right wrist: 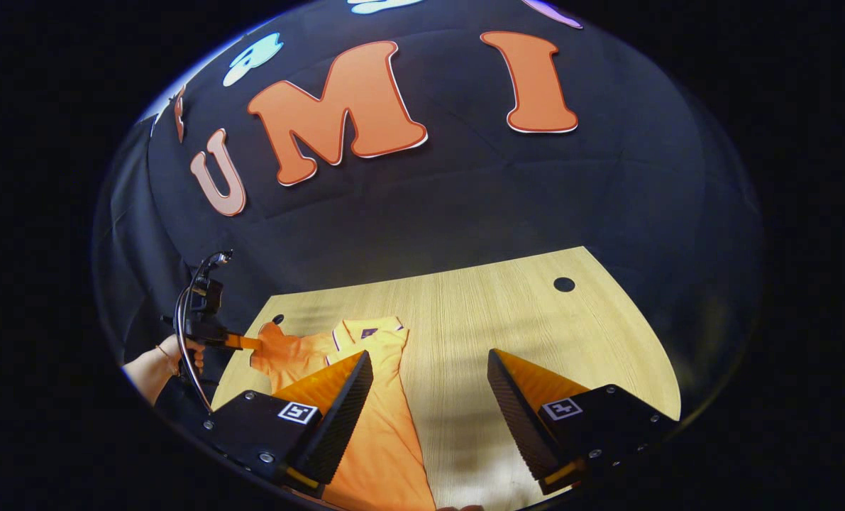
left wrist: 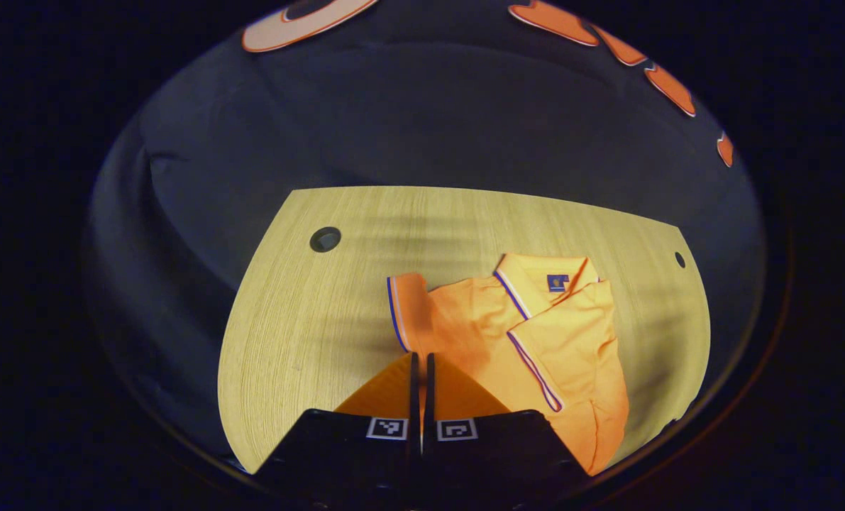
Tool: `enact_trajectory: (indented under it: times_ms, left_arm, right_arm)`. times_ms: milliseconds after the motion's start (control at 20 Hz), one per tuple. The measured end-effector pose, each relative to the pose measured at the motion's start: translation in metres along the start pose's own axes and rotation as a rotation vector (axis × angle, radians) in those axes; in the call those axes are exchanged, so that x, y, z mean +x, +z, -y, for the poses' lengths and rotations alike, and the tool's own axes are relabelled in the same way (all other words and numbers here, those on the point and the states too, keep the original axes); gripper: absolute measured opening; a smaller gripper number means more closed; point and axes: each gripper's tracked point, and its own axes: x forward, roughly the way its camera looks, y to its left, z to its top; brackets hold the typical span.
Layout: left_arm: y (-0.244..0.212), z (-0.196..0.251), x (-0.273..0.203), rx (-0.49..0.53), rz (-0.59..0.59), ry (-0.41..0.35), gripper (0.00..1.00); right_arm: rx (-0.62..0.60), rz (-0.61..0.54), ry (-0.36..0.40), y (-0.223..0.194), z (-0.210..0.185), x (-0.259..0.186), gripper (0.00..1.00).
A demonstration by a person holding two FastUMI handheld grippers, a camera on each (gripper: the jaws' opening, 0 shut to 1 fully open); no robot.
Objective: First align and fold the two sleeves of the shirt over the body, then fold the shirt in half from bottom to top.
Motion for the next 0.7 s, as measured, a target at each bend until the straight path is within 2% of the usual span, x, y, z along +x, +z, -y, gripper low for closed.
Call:
enact_trajectory:
  times_ms: [300, 700]
  left_arm:
    - [-0.002, 0.091, -0.006, 0.047, 0.008, -0.121, 0.01]
    - [-0.027, 0.183, 0.019, 0.157, -0.044, -0.187, 0.01]
  right_arm:
    - [0.022, 0.011, -0.014, 0.002, 0.012, -0.009, 0.99]
    - [0.046, -0.01, -0.046, -0.012, 0.032, -0.017, 0.99]
